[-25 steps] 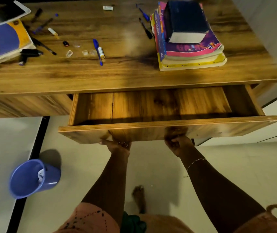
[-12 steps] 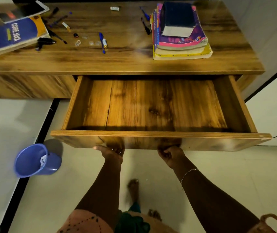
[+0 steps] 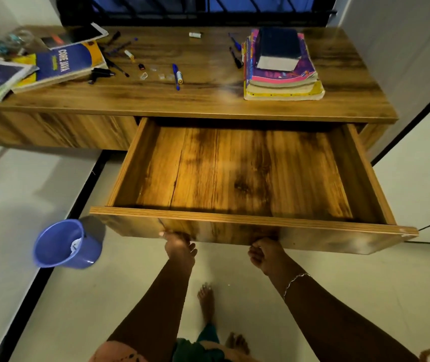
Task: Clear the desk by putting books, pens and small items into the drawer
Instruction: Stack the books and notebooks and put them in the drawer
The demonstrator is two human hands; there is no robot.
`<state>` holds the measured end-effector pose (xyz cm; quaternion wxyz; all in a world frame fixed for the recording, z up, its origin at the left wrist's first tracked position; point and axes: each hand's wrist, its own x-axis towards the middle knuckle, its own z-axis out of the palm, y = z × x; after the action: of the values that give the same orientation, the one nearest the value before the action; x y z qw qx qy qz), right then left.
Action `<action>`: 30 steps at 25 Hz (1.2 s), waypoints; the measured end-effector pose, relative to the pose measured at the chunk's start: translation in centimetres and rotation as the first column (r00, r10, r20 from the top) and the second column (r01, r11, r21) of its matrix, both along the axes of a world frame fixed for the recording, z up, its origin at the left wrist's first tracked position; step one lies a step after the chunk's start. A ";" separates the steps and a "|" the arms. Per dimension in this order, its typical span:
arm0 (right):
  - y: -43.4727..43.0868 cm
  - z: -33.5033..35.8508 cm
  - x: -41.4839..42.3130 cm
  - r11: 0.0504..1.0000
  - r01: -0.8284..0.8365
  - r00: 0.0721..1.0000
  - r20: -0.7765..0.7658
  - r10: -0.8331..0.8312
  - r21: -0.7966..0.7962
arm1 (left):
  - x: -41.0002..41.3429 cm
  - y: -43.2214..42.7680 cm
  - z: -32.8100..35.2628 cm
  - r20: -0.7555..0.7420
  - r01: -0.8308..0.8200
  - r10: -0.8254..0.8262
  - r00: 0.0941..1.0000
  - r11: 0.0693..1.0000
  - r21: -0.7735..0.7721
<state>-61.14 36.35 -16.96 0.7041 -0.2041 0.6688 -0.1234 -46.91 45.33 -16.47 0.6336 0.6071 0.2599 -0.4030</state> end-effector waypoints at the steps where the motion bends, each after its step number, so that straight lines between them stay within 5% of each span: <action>1: 0.1 1.1 0.4 0.999 -0.051 0.998 -0.027 0.051 -0.007 | -1.2 -0.2 1.1 0.028 0.078 -0.079 0.996 0.996 0.050; 4: 1.0 4.7 1.1 0.985 -0.170 0.985 -0.027 0.169 -0.017 | -4.8 -0.6 5.0 0.095 0.501 -0.512 0.854 0.857 0.121; 6: 1.8 7.6 0.9 0.970 -0.228 0.972 0.034 0.232 -0.083 | -6.4 -0.8 7.3 0.311 0.771 -0.787 0.532 0.603 0.207; 8: 2.1 10.4 0.2 0.947 -0.281 0.952 0.083 0.296 -0.157 | -6.3 -1.2 9.0 0.538 0.801 -0.813 0.224 0.468 0.374; 11: 1.5 14.0 -1.0 0.912 -0.329 0.922 0.128 0.366 -0.243 | -4.2 -2.5 11.8 0.695 0.692 -0.718 0.044 0.524 0.497; 18: -5.3 18.2 0.3 0.764 -0.211 0.965 -0.006 0.262 -0.610 | 1.5 -8.5 15.3 0.742 0.698 -0.669 -0.034 0.516 0.497; 23: -11.5 18.6 2.7 0.749 -0.145 0.981 0.007 0.196 -0.647 | 5.4 -13.0 16.1 0.741 0.722 -0.670 -0.041 0.493 0.485; 30: -19.5 20.2 4.5 0.791 0.031 0.990 0.126 0.059 -0.612 | 10.2 -20.1 18.8 0.670 0.816 -0.713 0.207 0.503 0.283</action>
<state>-56.66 16.80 3.27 0.6457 -0.4169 0.5409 -0.3417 -36.67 25.21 2.33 0.4331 0.7137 -0.3728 -0.4051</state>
